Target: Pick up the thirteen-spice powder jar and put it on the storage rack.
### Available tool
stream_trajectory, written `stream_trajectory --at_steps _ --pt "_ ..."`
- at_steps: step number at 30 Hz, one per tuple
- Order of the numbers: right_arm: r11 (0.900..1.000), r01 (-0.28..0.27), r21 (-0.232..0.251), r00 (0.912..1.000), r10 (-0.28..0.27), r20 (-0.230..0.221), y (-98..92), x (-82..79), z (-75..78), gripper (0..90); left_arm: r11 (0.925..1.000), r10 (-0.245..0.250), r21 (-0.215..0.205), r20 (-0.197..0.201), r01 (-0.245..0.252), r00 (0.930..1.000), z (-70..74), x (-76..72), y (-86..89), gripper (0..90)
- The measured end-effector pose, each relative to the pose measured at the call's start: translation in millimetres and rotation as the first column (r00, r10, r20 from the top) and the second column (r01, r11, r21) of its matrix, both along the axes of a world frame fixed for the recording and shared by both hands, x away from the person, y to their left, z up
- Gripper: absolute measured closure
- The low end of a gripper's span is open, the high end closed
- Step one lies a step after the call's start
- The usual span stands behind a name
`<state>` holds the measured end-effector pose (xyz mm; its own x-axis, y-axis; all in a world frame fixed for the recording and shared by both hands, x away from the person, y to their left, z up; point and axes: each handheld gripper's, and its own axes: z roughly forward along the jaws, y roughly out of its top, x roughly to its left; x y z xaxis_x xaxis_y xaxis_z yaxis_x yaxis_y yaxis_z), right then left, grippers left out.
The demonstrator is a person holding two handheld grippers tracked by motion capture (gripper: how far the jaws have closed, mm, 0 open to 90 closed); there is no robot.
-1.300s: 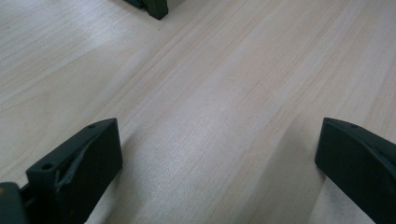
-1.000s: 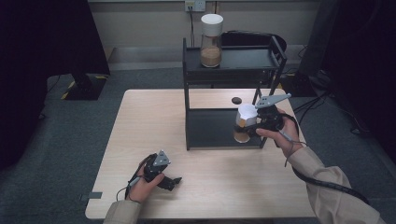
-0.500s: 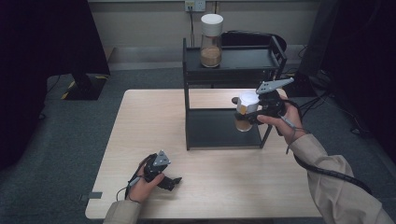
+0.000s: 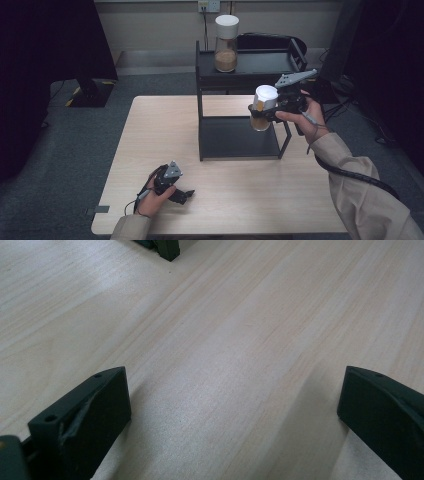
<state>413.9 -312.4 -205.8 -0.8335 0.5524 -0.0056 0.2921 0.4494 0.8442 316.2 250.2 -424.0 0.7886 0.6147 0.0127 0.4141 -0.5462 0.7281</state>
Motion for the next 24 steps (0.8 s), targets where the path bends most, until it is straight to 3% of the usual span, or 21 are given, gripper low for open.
stream_trajectory --at_steps 24 --pt "0.999 0.035 0.009 0.9992 -0.035 0.017 3.3 9.6 50.4 30.5 1.0 -0.001 0.001 -0.001 0.001 1.0 0.1 0.2 0.2 0.0"
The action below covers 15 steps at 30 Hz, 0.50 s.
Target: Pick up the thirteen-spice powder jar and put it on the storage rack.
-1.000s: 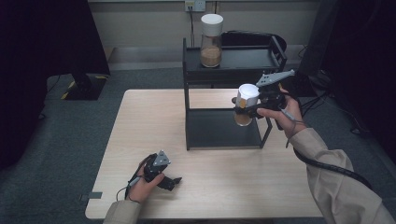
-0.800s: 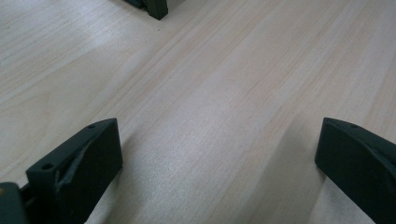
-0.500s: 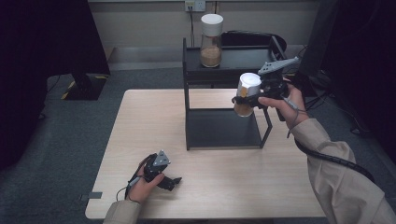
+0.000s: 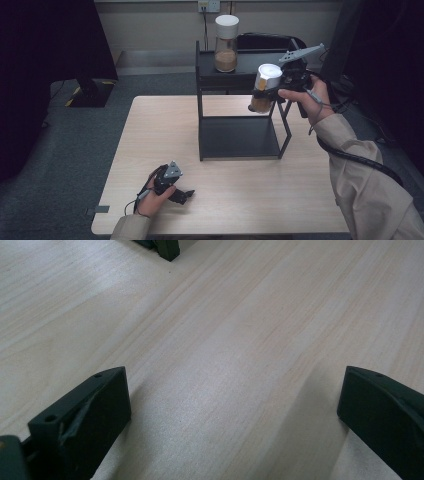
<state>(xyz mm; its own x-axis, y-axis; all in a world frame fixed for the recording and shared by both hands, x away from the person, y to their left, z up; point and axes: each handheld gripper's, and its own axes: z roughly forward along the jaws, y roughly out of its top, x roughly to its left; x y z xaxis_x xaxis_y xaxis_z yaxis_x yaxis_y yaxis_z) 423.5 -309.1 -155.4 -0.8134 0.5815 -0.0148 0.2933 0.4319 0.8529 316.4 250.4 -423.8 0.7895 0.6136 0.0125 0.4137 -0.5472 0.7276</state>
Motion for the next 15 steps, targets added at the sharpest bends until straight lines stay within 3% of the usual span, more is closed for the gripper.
stream_trajectory --at_steps 15 --pt "1.0 0.021 -0.003 0.9998 -0.021 0.002 -7.1 6.3 34.2 30.5 1.0 0.0 0.0 0.0 0.0 1.0 0.0 0.0 0.1 0.0"
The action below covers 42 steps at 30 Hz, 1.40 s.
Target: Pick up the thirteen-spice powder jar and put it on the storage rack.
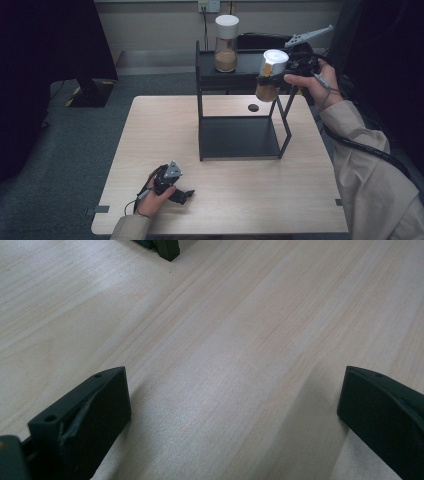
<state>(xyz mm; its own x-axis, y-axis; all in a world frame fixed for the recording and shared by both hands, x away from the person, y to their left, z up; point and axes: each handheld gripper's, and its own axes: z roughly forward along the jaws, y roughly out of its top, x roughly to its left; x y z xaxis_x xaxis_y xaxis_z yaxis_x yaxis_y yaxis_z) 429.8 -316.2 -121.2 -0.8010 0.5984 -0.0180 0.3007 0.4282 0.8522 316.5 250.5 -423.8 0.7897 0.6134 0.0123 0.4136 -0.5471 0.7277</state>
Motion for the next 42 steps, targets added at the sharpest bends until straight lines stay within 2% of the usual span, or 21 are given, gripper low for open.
stream_trajectory --at_steps 10,17,23,34,37,42 --pt "0.999 0.034 -0.006 0.9991 -0.034 0.026 1.0 -1.8 19.7 30.5 1.0 -0.001 0.0 0.0 0.001 1.0 0.0 0.1 0.2 0.0" --pt "0.999 0.033 -0.003 0.9993 -0.033 0.017 3.1 1.5 32.1 30.5 1.0 -0.001 -0.001 0.0 0.001 1.0 -0.1 0.1 0.3 0.0" --pt "0.999 0.05 -0.004 0.9984 -0.05 0.028 2.7 2.7 43.9 30.5 1.0 -0.004 -0.002 0.0 0.004 1.0 -0.2 0.4 0.7 0.0" --pt "0.994 0.105 -0.008 0.9932 -0.105 0.052 5.6 19.5 45.6 30.5 1.0 -0.005 -0.002 0.0 0.005 1.0 -0.3 0.5 0.9 0.0" --pt "0.993 0.114 -0.029 0.9917 -0.112 0.062 9.9 25.4 46.2 30.5 1.0 -0.005 -0.002 0.0 0.005 1.0 -0.3 0.5 0.9 0.0" --pt "0.991 0.136 -0.003 0.9891 -0.135 0.059 10.2 35.6 42.1 30.4 1.0 -0.004 -0.003 0.0 0.004 1.0 -0.4 0.5 0.9 0.0"
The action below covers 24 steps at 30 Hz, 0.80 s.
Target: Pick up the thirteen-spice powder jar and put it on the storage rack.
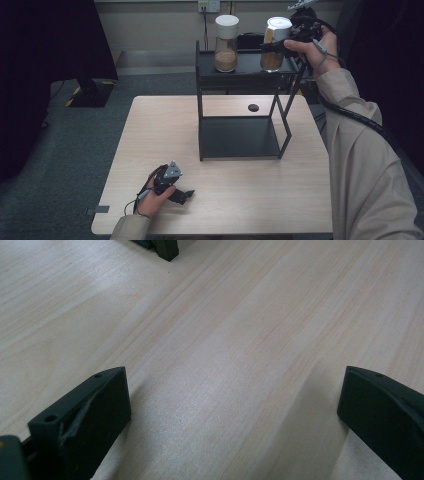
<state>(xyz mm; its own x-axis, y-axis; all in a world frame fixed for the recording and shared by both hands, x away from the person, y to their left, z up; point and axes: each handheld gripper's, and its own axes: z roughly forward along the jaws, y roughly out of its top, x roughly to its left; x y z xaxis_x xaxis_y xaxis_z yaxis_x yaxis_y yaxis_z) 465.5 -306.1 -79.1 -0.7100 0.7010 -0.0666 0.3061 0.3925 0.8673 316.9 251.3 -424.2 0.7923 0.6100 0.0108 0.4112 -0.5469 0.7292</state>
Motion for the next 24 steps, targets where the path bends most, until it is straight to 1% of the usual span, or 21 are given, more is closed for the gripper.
stream_trajectory --at_steps 4,8,11,14,17,24 --pt "1.0 0.013 0.005 0.9999 -0.013 -0.005 2.0 7.9 -1.5 30.5 1.0 -0.001 0.001 0.0 0.001 1.0 0.1 0.1 0.1 0.0" --pt "1.0 0.019 -0.021 0.9998 -0.019 -0.002 9.1 12.9 -1.3 30.4 1.0 -0.002 0.001 0.0 0.002 1.0 0.2 0.3 0.2 0.0" --pt "1.0 0.018 -0.025 0.9998 -0.018 -0.001 12.0 15.4 -2.8 30.4 1.0 -0.002 0.001 0.0 0.002 1.0 0.1 0.3 0.3 0.0" --pt "1.0 0.016 -0.022 0.9998 -0.015 0.009 12.9 15.3 -5.0 30.4 1.0 -0.003 0.001 0.0 0.003 1.0 0.0 0.3 0.4 0.0" --pt "0.999 0.014 -0.029 0.9997 -0.013 0.021 14.3 13.4 -6.2 30.4 1.0 -0.003 0.0 0.001 0.003 1.0 0.0 0.3 0.4 0.0" --pt "0.999 0.034 -0.022 0.999 -0.033 0.029 15.5 10.2 -9.7 29.6 1.0 -0.003 0.001 0.001 0.003 1.0 0.0 0.3 0.3 0.0"
